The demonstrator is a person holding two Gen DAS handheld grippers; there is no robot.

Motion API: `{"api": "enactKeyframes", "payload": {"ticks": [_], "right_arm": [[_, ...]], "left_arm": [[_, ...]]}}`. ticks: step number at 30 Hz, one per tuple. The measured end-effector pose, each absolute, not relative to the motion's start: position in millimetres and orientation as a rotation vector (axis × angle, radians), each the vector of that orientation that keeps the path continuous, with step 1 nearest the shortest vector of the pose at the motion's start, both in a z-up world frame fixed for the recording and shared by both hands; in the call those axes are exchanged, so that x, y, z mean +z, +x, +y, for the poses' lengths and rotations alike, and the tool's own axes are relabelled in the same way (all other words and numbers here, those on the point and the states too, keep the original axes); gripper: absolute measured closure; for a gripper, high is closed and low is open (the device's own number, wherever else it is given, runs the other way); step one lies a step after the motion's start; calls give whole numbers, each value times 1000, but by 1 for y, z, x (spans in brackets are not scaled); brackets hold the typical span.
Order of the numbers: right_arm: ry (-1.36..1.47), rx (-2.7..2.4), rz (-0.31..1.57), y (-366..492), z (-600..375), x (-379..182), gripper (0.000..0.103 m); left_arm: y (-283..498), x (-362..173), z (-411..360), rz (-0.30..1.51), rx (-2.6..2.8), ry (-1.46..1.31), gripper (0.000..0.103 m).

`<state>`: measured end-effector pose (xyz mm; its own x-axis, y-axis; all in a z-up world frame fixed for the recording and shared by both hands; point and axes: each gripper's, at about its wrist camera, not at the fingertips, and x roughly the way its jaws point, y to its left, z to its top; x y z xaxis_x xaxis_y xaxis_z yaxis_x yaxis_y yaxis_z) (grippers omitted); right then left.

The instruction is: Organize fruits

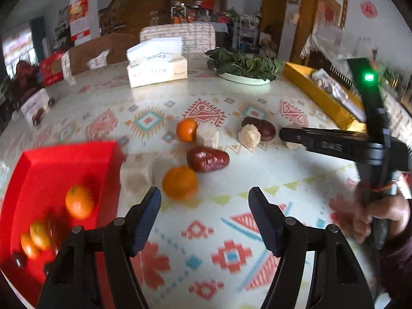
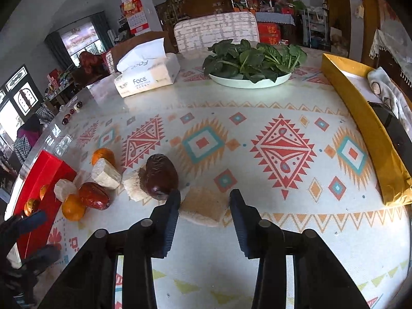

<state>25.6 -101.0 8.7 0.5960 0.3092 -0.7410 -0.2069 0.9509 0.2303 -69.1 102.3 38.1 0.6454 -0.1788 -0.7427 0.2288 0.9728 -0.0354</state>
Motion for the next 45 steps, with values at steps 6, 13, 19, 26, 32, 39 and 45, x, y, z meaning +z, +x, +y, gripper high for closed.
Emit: {"api": "enactKeyframes", "payload": {"ticks": [6,13,19,26,32,39,45], "right_arm": [[167,321,896,27,-108,7,60],[199,331,907,28,-114,5,60],[190,319,882,24,-116,9,60],[232,393,831,14,-117,18,60],[220,462,781,-1,-98,33,60],[209,592,798,-22,-36,53,60],[113,734,852,-24,55,68,60]], "left_arm": [[-39,25,99,871,-285,155,36],[-32,13,105,916,-177,220,72],[-49,22,122,883,-179,61,72],[-97,60,157,766,-158,-118,72],[-132,81,209,703,-64,-167,72],[-148,72,281,708,75,-239,72],[-127,61,331,752,137,-245,72]]}}
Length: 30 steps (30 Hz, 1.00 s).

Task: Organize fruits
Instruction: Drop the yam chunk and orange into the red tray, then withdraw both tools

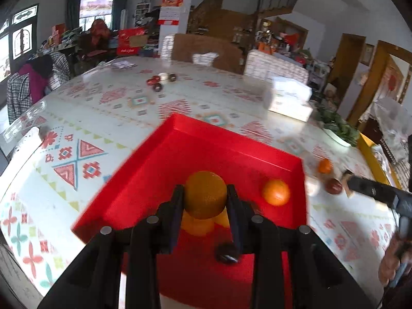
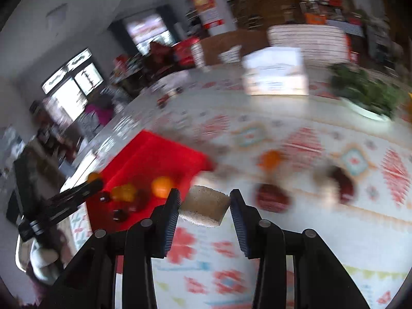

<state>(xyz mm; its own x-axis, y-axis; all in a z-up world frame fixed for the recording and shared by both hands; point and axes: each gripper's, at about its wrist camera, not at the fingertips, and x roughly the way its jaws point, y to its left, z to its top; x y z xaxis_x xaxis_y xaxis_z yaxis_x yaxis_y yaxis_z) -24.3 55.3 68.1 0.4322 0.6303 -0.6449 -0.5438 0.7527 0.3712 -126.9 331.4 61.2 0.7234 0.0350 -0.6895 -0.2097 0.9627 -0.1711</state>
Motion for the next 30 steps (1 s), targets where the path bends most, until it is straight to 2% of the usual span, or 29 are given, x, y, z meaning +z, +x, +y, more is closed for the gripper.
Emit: {"api": "enactKeyframes", "payload": {"ticks": [6,12,14,15,18,20,22,23,24,25,30], "right_arm": [[10,827,902,-25,139,62,60],[-61,835,945,-11,192,43,60],[-73,830,958,-5,204,37,59],[-76,828,959,-6,206,36,59],[-78,819,960,0,215,31,59],[-79,817,963,2,216,30,59],[-60,825,959,3,213,33,56],[-50,829,952,3,210,36,51],[-40,826,940,3,206,40,45],[-33,821,930,2,203,44,44],[-3,765,851,0,155,71,44]], "left_arm": [[-96,42,361,821,170,-289,72],[-95,36,365,812,162,-313,71],[-99,37,367,798,155,-338,56],[-102,39,367,785,158,-342,52],[-113,46,367,753,168,-339,50],[-119,49,368,740,170,-352,44],[-127,54,369,720,173,-376,38],[-132,57,369,706,175,-394,36],[-137,59,369,693,173,-414,36],[-139,61,368,685,170,-427,36],[-166,71,361,631,140,-483,33]]}}
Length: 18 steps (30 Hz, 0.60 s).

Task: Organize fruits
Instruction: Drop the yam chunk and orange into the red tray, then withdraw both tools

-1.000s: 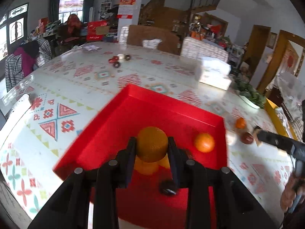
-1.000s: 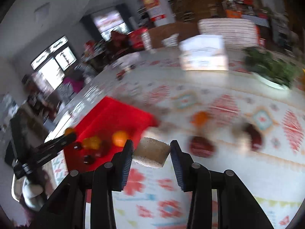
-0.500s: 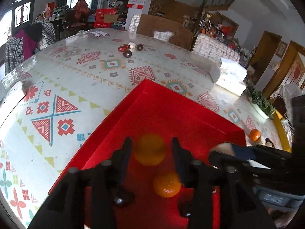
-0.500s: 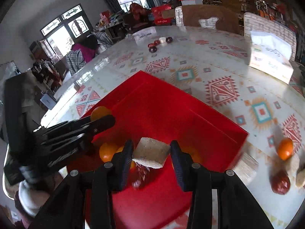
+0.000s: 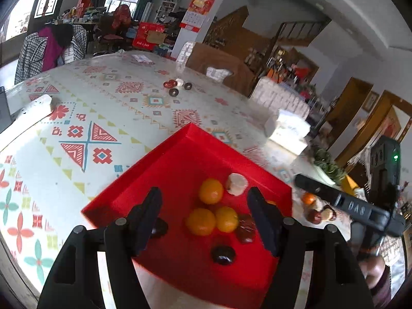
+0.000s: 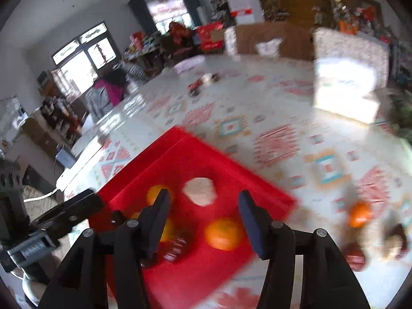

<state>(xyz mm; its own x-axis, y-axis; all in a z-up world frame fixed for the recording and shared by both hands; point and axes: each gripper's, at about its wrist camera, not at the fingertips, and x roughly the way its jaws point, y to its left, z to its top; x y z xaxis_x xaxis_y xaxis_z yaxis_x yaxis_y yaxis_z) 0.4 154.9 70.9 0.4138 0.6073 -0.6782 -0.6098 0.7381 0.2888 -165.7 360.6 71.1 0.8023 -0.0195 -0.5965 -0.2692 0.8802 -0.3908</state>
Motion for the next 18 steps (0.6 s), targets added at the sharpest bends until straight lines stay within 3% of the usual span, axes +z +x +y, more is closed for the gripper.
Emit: {"api": "enactKeyframes", "payload": {"ticks": [7,18], "right_arm": [[12,534,863,23,64,66,44],[-53,468,917,21,43,27,44]], "left_arm": [[-174,72,347,614,113,-504,29],[-174,70,318,646,76,-449,28]]}}
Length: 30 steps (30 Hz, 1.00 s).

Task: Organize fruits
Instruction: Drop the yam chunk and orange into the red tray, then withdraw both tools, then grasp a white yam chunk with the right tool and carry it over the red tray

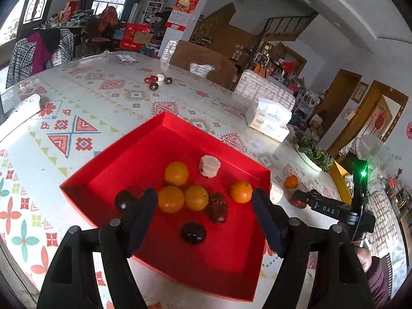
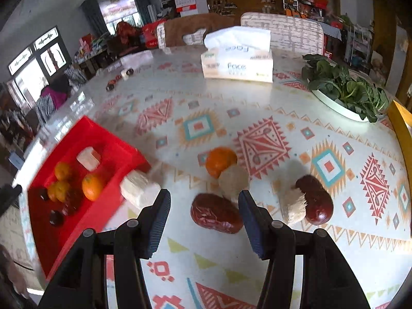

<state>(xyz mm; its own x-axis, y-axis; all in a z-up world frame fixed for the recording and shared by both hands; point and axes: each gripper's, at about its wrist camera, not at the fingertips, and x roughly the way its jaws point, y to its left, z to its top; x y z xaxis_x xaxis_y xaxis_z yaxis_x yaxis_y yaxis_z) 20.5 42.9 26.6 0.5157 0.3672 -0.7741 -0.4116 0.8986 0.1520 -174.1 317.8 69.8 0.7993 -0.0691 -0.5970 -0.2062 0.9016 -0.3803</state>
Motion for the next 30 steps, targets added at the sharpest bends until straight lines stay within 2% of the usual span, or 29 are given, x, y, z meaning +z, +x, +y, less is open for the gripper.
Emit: {"api": "enactKeyframes", "payload": {"ticks": [6,18,19,21,26,30], "right_arm": [[-45,568,802,-1,59,45,44],[-351,687,865,7,114,4,44],[-339,686,862,9,115,4,45],[-296,691,874,13,113,4,58],[-184,696,896,12,98,9,58],[-47,702,874,-1,55,35,58]], "left_arm": [[-172,67,311,657,75,-449,28],[-167,62,305,681,53,-439,28],[-166,62,303,684,51,-434,28],[-165,62,299,689,45,-426,28],[-161,66,283,702,8,-408,28],[-154,70,257,713,-55,-363,28]]}}
